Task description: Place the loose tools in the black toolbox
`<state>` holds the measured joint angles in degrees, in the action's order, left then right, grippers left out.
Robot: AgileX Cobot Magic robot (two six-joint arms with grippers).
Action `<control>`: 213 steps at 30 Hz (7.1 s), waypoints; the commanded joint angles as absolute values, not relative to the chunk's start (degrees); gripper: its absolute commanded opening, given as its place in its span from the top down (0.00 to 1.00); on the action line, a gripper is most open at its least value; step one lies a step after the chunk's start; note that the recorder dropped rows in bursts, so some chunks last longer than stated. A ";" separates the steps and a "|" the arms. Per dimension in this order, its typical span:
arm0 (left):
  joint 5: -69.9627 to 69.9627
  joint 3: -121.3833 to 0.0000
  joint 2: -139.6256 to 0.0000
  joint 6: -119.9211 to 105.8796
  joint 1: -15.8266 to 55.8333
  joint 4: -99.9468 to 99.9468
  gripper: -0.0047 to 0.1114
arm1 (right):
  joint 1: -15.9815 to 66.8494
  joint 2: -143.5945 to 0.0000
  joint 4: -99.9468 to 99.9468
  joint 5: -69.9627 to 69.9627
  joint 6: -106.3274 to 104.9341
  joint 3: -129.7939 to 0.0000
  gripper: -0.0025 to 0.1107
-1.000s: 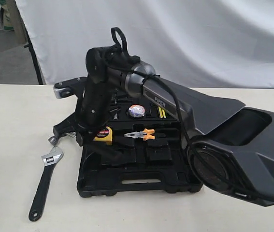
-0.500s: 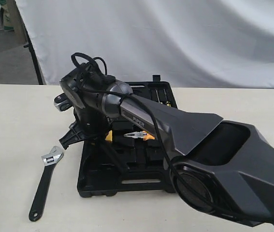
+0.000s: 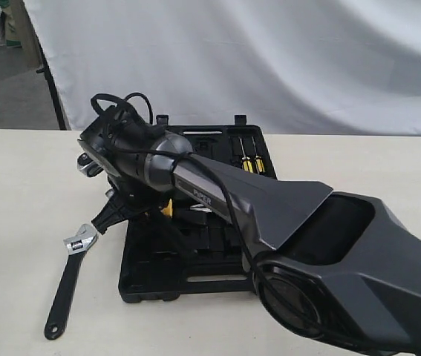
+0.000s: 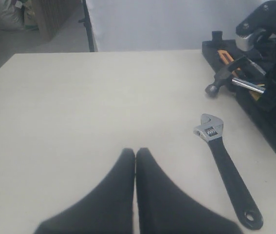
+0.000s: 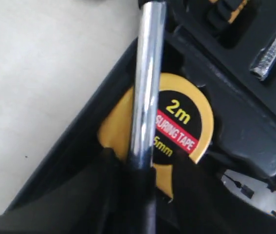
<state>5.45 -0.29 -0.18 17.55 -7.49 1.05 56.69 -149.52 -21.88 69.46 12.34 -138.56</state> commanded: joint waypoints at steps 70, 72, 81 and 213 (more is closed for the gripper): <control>5.03 -0.44 0.00 17.82 -8.94 1.30 0.95 | 53.87 -123.18 -3.94 62.93 -11.42 -113.38 0.98; 5.03 -0.44 0.00 17.82 -8.94 1.30 0.95 | 53.87 -118.39 -1.99 55.81 -15.72 -104.06 0.98; 5.03 -0.44 0.00 17.82 -8.94 1.30 0.95 | 53.40 -109.38 0.43 29.85 -33.21 -75.86 0.98; 5.03 -0.44 0.00 17.82 -8.94 1.30 0.95 | 46.94 -125.31 13.42 39.29 -29.55 -81.84 0.97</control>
